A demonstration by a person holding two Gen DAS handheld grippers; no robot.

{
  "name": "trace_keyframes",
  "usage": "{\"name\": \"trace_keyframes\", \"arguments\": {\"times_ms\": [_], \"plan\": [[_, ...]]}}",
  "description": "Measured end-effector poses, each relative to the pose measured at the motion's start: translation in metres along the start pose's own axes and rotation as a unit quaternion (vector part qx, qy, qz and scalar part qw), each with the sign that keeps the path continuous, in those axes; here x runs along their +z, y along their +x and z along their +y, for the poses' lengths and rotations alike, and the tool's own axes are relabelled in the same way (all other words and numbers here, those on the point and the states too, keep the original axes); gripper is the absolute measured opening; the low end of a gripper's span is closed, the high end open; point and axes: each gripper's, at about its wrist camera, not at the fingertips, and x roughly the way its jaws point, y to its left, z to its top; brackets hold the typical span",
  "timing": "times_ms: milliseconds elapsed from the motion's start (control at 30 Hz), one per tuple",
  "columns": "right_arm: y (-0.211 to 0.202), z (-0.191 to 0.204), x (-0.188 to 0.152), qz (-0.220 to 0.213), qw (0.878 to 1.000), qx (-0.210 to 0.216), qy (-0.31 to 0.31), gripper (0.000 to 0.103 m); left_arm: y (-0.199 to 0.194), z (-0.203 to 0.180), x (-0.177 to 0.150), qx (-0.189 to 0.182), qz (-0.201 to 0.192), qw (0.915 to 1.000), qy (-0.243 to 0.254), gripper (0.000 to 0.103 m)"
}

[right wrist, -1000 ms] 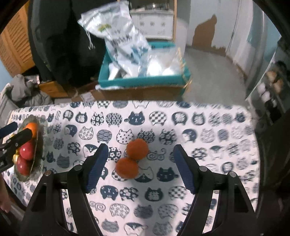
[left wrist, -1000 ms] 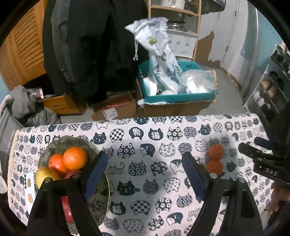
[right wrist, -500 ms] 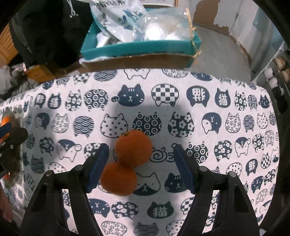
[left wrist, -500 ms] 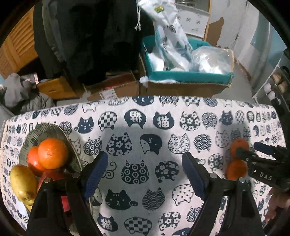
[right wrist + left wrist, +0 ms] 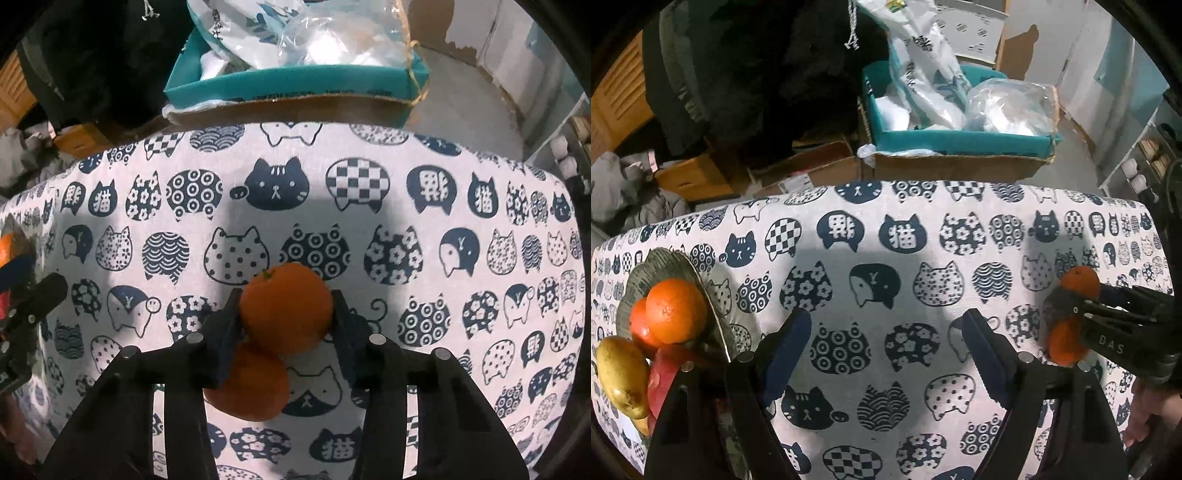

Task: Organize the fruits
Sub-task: 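Lower the right tool onto a tangerine and close on it while the left tool follows, then close the left tool on the other tangerine while the right tool lifts its tangerine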

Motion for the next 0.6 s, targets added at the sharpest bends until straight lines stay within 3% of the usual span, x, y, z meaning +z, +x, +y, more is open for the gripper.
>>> {"name": "trace_keyframes", "arguments": {"times_ms": [300, 600], "plan": [[-0.040, -0.024, -0.009, -0.045, 0.999, -0.016, 0.024, 0.044, -0.009, -0.023, 0.001, -0.037, -0.002, 0.9993, 0.009, 0.085], [-0.060, -0.057, -0.041, -0.045, 0.998, -0.034, 0.043, 0.044, -0.007, -0.071, -0.007, -0.061, 0.010, 0.9972, 0.043, 0.085]]}}
